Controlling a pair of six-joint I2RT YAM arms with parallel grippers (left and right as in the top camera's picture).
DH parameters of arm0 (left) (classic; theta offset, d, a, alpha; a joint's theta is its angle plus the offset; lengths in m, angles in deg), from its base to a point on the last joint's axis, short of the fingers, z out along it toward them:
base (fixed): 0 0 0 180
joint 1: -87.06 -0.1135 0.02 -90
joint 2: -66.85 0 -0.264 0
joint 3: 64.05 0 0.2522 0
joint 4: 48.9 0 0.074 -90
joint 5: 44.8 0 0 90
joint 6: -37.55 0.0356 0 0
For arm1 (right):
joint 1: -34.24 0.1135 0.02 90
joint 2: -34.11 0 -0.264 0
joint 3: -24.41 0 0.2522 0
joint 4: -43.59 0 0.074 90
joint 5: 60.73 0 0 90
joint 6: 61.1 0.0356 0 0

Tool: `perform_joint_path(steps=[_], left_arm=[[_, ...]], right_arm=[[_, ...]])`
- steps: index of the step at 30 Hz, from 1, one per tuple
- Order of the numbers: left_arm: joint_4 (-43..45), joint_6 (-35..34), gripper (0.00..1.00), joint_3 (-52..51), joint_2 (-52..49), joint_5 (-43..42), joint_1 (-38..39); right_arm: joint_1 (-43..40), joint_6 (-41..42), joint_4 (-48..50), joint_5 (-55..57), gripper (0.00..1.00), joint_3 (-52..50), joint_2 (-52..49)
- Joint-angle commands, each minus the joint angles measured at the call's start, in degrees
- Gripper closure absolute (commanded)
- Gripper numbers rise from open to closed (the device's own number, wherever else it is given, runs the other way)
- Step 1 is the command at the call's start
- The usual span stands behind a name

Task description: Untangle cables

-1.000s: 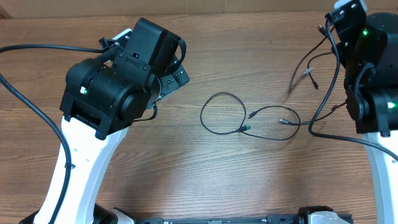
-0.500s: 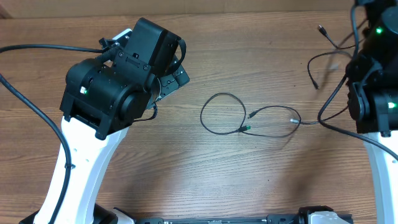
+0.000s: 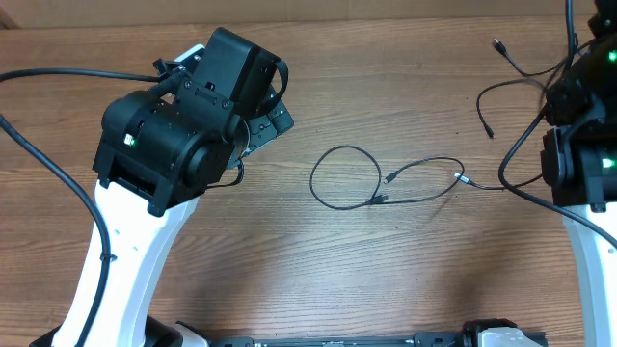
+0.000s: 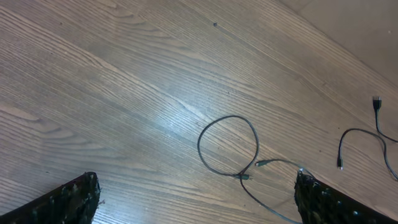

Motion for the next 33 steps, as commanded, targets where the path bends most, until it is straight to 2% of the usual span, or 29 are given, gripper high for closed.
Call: perform_joint_path(steps=[1, 8, 14, 20, 22, 24, 28, 33], left_arm=[[-0.11, 1.11, 0.00, 0.17, 0.15, 1.20, 0.00], [-0.11, 1.11, 0.01, 0.17, 0.15, 1.20, 0.00], [-0.11, 1.11, 0.00, 0.17, 0.15, 1.20, 0.00], [-0.11, 1.11, 0.00, 0.17, 0.15, 1.20, 0.00], [-0.11, 1.11, 0.00, 0.17, 0.15, 1.20, 0.00], [-0.11, 1.11, 0.00, 0.17, 0.15, 1.20, 0.00], [-0.11, 1.11, 0.00, 0.17, 0.15, 1.20, 0.00], [-0.11, 1.11, 0.00, 0.17, 0.15, 1.20, 0.00]], right_arm=[[-0.15, -3.72, 2.19, -2.45, 0.96, 0.83, 1.01], [-0.17, -5.07, 4.94, -2.84, 0.96, 0.83, 1.01], [-0.17, -12.22, 12.76, -3.30, 0.96, 0.83, 1.01], [-0.17, -8.59, 14.99, -3.26, 0.96, 0.83, 0.79], [-0.17, -5.07, 14.93, -3.23, 0.96, 0.83, 0.66], [-0.20, 3.87, 12.74, -2.91, 0.96, 0.81, 0.46], [-0.22, 18.43, 1.68, -4.26, 0.96, 0.81, -0.37], [-0.22, 31.04, -7.93, -7.50, 0.96, 0.81, -3.02]])
